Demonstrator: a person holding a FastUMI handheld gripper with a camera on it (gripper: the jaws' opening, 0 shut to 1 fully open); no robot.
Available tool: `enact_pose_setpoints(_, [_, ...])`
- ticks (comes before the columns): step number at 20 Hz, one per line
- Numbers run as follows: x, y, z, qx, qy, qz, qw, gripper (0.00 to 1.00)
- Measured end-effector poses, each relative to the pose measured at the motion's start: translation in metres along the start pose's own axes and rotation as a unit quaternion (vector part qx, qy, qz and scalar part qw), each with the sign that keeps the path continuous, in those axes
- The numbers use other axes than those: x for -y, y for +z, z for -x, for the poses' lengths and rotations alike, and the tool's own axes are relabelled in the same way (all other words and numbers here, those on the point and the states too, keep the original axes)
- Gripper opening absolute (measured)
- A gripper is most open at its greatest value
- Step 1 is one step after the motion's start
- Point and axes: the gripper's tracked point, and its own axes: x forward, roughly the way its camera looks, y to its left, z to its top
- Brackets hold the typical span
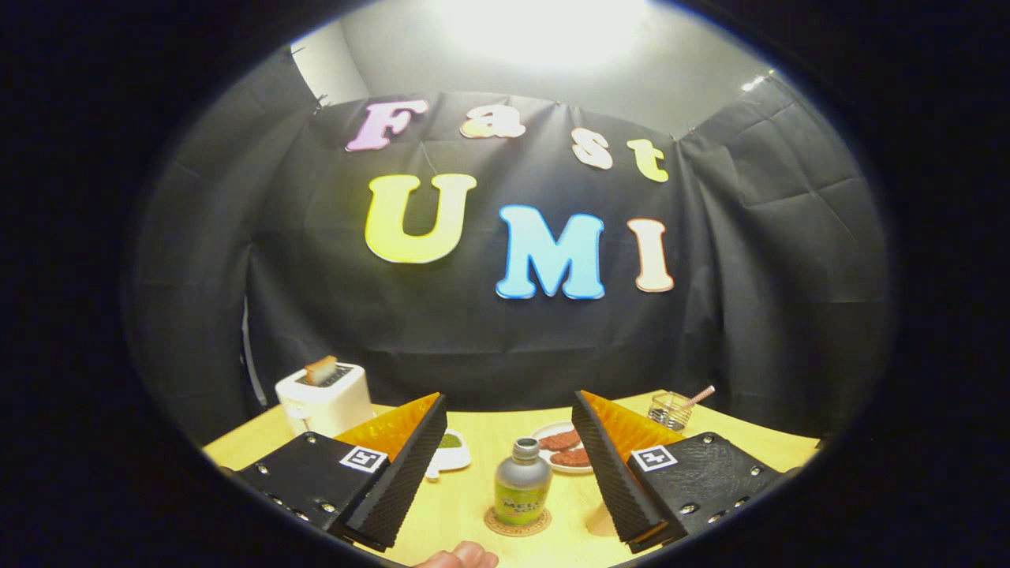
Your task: Take the bottle from table, then pour the juice into the cup, finally place the bottle on the coaster
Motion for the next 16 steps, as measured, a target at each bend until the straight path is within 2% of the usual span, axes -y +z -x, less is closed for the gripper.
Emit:
enact_pose_setpoints(5, [-0.006,0.048,0.035,-0.006,-0.001,-0.005,1.000,0.97])
enact_pose_setpoints(9, [0.003,0.078,0.064,0.015,-0.003,-0.009,1.000,0.97])
enact_pose_setpoints(12, [0.016,0.088,0.080,0.022,-0.009,-0.005,1.000,0.97])
enact_pose_setpoints(16, [0.023,0.088,0.092,0.028,0.005,0.006,1.000,0.97])
